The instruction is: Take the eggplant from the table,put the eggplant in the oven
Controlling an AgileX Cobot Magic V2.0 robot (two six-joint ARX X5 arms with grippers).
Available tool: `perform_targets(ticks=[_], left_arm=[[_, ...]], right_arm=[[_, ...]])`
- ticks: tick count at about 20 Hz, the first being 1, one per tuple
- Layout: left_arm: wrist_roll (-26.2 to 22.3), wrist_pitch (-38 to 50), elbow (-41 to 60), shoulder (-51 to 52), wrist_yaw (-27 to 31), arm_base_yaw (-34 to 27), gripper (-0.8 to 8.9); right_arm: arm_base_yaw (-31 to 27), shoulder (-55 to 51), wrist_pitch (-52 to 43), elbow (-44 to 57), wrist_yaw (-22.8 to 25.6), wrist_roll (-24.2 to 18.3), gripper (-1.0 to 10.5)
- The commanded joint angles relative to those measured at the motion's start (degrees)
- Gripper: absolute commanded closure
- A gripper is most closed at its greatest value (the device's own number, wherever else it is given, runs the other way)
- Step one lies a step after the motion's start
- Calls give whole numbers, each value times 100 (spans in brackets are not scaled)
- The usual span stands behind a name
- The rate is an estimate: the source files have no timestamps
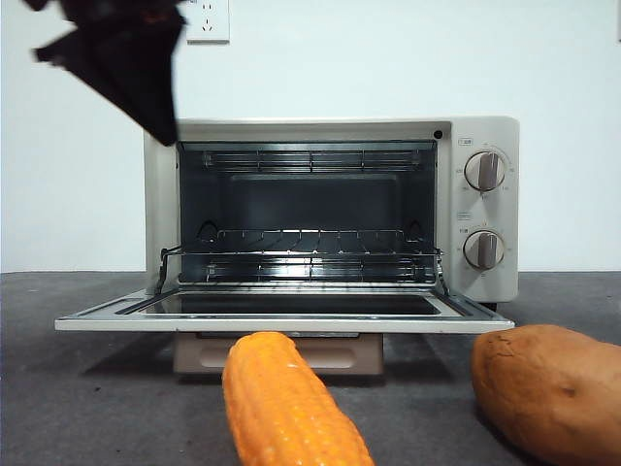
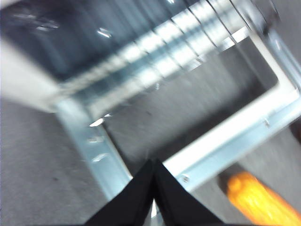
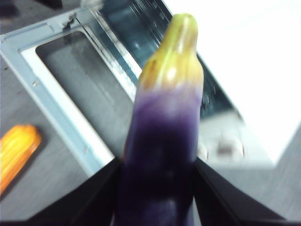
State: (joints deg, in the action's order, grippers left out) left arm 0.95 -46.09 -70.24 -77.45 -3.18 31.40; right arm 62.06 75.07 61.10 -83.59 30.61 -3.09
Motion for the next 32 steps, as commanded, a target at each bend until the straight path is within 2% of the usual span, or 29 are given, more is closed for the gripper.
perform_targets(ticks=[1,4,7,13,16,22,28,32], left_arm=[[444,807,796,684,4,-251,807],[885,1585,1886,1639,22,-743,808],[1060,1725,2575,2238,24,-1329,807],[1071,1633,2911,2455,15,-1742,807],[1069,1683,2911,2455,-24,-1768,808],[1069,1742,2911,2455,-136,-1768,808],[1064,1731,2911,2455,-195,-1766,808],[1060,1735,2911,2455,-195,-1766,807]], right_arm=[[-76,570,-531,-68,28,-1043,782],[-313,1272,-1283,-68,24,-1884,782],[-533,1971,-2299,-68,31,-2717,782],[-732,2793,-3331,-68,114,-3641,781],[-785,3110,-3630,-68,157,-3834,781],[-922,3600,-4476,-68,544,-4225,744],[-1193,3692,-4439,-68,525,-3827,644],[-1193,3692,-4389,-68,542,-3458,642]])
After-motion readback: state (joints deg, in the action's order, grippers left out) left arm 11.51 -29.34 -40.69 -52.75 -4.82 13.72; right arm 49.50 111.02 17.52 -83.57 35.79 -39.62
